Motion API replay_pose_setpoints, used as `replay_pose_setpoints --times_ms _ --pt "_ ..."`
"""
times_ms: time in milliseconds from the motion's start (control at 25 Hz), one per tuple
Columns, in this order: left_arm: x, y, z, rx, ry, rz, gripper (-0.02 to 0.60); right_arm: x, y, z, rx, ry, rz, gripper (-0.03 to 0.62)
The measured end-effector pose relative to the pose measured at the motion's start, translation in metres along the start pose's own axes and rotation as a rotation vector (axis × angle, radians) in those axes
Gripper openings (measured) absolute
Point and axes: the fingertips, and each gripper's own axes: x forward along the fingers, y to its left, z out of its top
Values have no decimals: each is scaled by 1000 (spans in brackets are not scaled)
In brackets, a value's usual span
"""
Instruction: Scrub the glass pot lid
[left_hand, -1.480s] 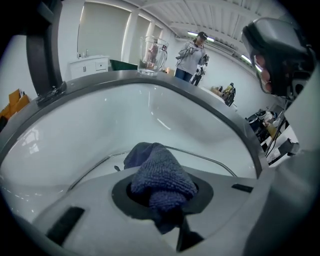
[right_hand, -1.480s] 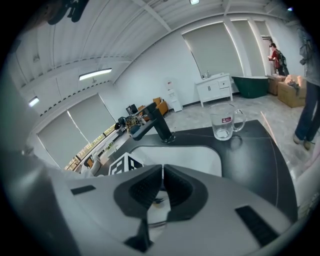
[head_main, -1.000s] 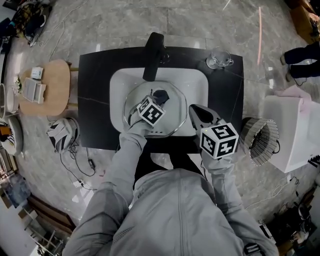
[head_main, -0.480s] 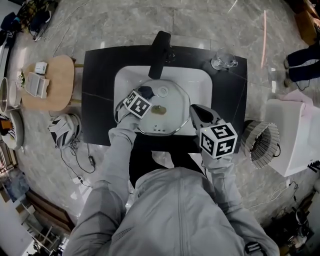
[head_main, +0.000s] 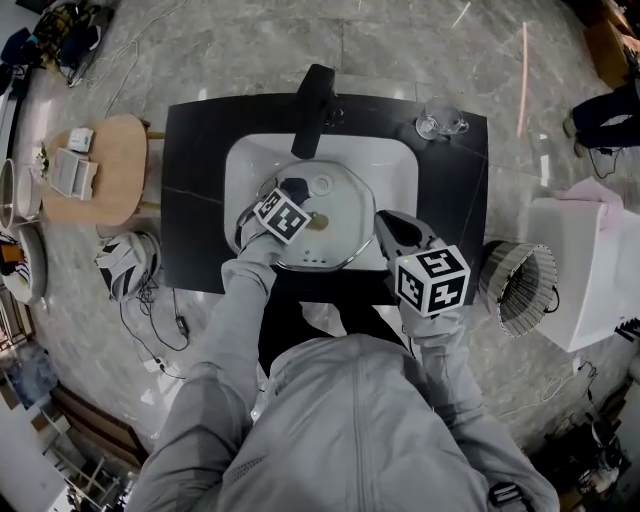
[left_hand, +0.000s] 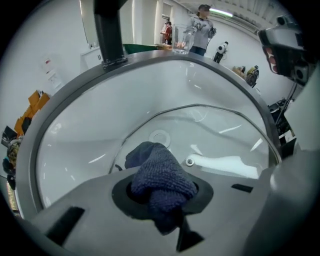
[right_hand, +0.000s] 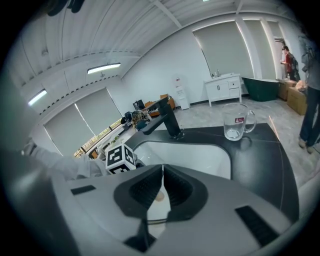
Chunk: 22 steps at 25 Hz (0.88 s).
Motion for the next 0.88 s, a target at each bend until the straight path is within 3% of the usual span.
replay_pose_setpoints --times_ms 440,600,760,880 --pt "13 -94 58 131 -64 -202 83 -13 -15 -17 28 18 -45 32" --pt "15 -118 77 215 -87 -251 83 -17 -18 -23 21 24 -59 32" --pt "7 -142 93 224 -140 -345 83 -20 -20 -26 25 27 -68 32" --pt "6 -143 91 225 -131 -346 83 -21 -19 -27 22 26 -68 32"
